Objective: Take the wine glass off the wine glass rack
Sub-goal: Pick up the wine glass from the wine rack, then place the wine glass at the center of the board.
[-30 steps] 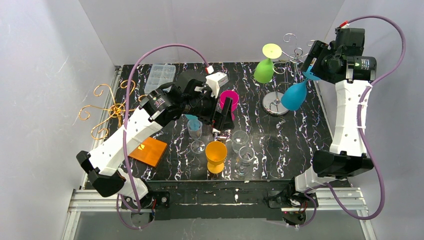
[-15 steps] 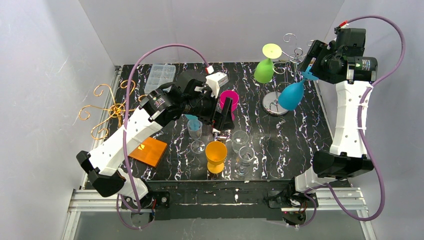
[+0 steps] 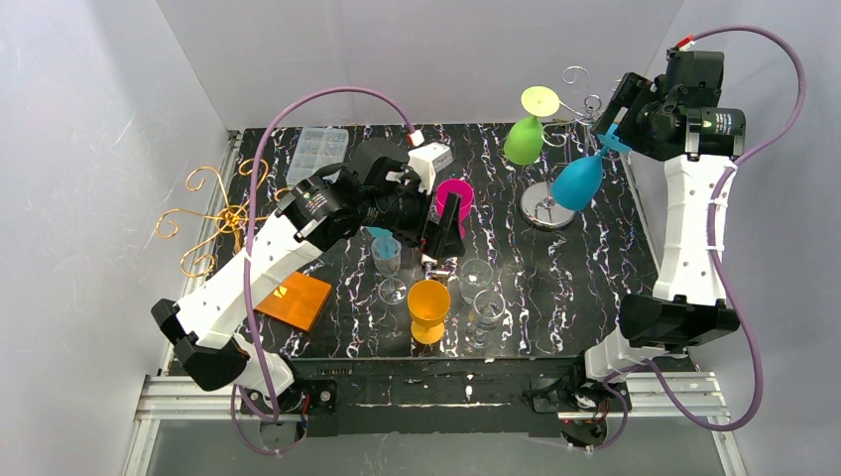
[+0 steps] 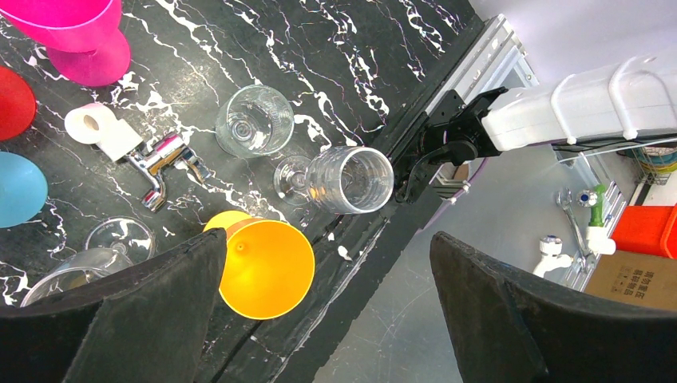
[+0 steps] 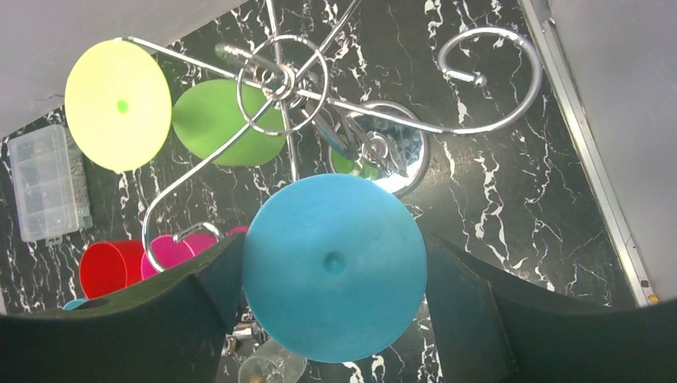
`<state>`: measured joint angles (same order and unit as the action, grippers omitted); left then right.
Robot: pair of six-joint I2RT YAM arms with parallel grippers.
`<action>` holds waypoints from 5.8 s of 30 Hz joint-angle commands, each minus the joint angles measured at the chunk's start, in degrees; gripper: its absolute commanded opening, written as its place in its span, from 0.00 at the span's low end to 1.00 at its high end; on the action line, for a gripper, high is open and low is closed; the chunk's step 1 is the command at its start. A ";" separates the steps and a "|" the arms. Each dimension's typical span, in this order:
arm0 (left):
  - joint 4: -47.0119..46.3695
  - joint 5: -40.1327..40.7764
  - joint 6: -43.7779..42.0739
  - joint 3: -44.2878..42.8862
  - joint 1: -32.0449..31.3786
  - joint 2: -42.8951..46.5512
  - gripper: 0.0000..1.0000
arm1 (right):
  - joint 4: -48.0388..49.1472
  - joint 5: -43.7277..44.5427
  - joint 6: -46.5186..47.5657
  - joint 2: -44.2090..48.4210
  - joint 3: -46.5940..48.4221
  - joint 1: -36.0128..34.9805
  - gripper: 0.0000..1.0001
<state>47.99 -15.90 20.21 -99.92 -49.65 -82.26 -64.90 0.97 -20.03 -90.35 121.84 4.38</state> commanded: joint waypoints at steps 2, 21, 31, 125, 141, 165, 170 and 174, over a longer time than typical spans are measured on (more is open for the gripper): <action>-0.17 -0.84 0.07 -2.18 0.23 0.61 0.98 | 4.55 4.66 -1.25 -0.38 1.16 0.19 0.49; -0.26 -1.33 0.12 -2.49 0.22 0.32 0.98 | 6.27 10.72 -1.68 0.51 -1.67 0.23 0.49; -0.24 -1.16 0.11 -2.07 0.23 0.87 0.98 | 7.22 12.13 -1.86 1.28 -3.51 0.19 0.49; -58.01 -7.70 41.79 -3.00 9.86 -8.19 0.00 | 48.86 -47.68 -40.03 14.06 -25.86 0.26 0.92; -21.16 -8.33 22.99 -15.38 6.60 -9.28 0.00 | 18.61 -21.06 -15.60 21.78 -18.20 0.28 0.98; 15.50 9.17 -3.57 -41.28 -5.48 -31.12 0.00 | 13.52 -9.66 -9.74 24.59 -14.91 0.26 0.98; 14.78 10.95 -5.84 -43.23 -6.05 -35.17 0.00 | 13.45 -8.69 -9.43 24.87 -15.19 0.28 0.98; 13.09 11.85 -6.97 -42.92 -6.07 -37.55 0.00 | 13.41 -8.20 -9.33 24.87 -14.89 0.26 0.98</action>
<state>62.11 -6.48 16.05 -141.18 -55.42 -119.33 -52.64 -8.75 -30.22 -66.67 104.99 4.75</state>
